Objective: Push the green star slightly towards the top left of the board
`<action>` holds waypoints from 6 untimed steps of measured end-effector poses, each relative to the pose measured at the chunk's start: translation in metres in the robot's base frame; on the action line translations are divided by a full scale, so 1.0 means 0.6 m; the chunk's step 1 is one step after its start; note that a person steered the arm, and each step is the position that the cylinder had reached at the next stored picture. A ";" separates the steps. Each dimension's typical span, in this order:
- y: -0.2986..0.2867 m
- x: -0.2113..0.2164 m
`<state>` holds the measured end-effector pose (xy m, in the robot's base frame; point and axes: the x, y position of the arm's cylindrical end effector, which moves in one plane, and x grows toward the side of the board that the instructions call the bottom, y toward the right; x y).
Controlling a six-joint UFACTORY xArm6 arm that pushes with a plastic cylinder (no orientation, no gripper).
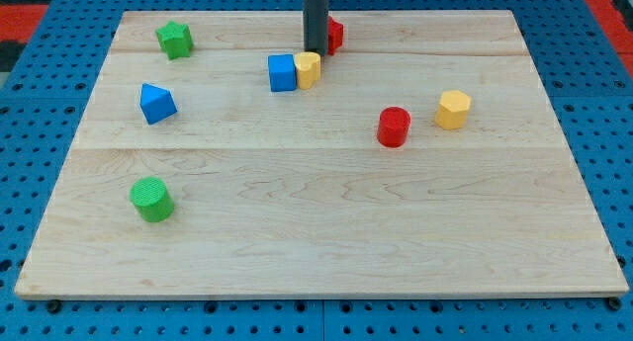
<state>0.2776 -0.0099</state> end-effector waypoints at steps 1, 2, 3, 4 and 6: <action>-0.081 0.000; -0.208 0.012; -0.253 0.013; -0.289 0.003; -0.352 -0.025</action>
